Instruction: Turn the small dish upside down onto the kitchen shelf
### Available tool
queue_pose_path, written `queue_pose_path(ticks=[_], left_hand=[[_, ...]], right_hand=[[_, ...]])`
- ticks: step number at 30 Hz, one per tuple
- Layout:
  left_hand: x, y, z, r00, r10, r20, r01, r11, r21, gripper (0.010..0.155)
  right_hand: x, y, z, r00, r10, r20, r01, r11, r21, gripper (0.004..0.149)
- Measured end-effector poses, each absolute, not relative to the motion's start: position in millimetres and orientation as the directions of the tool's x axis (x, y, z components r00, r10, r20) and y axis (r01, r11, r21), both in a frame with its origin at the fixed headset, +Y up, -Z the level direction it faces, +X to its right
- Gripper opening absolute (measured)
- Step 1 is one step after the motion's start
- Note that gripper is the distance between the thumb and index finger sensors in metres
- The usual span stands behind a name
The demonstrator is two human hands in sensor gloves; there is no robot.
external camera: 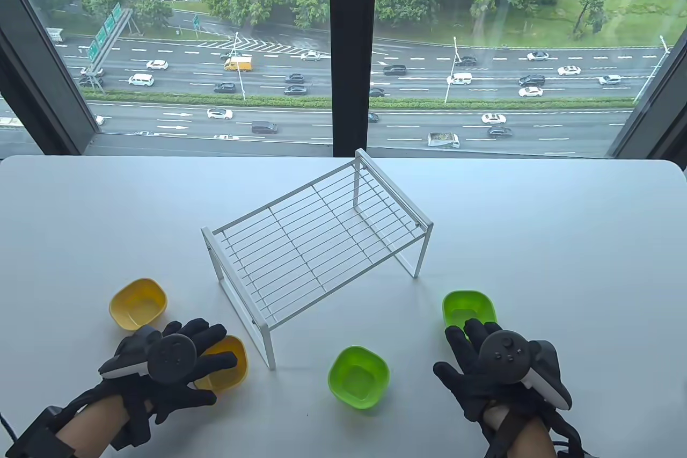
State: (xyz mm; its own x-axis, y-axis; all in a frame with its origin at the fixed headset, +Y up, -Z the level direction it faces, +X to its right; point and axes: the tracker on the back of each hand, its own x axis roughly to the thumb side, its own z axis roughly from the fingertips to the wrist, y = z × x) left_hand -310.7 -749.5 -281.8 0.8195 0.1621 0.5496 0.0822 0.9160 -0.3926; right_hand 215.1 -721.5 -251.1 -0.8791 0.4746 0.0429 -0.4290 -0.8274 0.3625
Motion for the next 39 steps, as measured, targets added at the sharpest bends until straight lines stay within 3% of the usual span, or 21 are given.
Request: queue_pose_path(ticks=[12, 20, 29, 39], left_hand=[[-300, -756, -279, 0.818, -0.006, 0.575, 0.220, 0.927, -0.303, 0.072], [-299, -752, -279, 0.822, -0.001, 0.569, 0.158, 0.961, -0.226, 0.062], [-296, -735, -273, 0.783, -0.076, 0.617, 0.141, 0.988, -0.057, 0.051], [-300, -720, -271, 0.778, -0.116, 0.618, 0.138, 0.990, 0.012, 0.047]], right_hand=[[215, -721, -249, -0.871, 0.489, 0.045, -0.440, -0.816, 0.374, 0.080], [217, -720, -248, -0.861, 0.507, 0.042, -0.459, -0.810, 0.365, 0.080], [216, -719, -247, -0.856, 0.514, 0.048, -0.461, -0.803, 0.377, 0.080], [213, -724, -249, -0.854, 0.519, 0.042, -0.456, -0.785, 0.418, 0.079]])
